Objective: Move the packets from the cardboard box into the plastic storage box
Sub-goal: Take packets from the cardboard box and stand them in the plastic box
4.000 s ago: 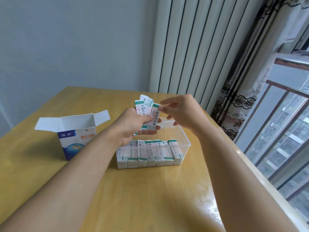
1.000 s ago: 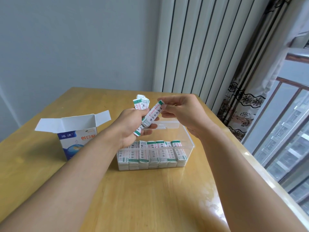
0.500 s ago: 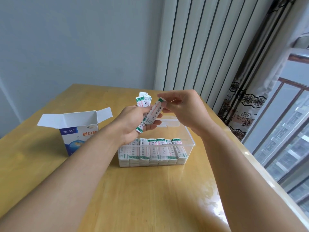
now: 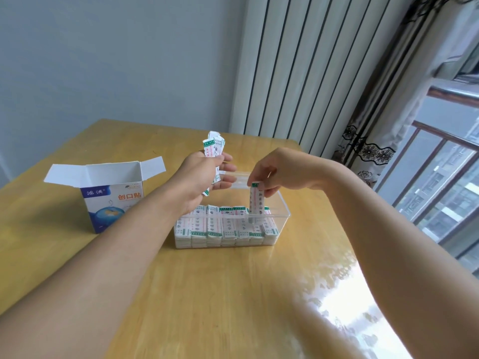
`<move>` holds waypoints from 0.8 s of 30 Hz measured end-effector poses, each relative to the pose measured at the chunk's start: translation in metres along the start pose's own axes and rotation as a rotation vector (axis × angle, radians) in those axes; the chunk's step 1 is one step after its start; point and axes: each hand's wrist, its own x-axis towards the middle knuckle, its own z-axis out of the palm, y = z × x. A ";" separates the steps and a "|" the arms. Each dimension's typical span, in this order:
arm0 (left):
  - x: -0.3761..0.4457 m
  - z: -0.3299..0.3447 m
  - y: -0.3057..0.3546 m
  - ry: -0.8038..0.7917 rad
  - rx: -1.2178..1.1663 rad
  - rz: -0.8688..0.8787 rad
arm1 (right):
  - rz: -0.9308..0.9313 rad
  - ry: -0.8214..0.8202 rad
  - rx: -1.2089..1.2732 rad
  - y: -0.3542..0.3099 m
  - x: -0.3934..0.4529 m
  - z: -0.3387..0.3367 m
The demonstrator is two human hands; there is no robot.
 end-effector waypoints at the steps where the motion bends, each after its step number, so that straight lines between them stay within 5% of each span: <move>1: 0.000 0.000 0.000 0.003 0.000 0.001 | 0.009 -0.025 -0.002 0.000 0.002 0.001; 11: 0.001 -0.001 0.000 -0.004 0.003 0.002 | 0.026 -0.148 0.026 -0.001 0.010 0.004; 24: 0.000 -0.001 0.001 0.001 0.044 0.025 | 0.031 -0.109 -0.474 -0.020 0.023 0.025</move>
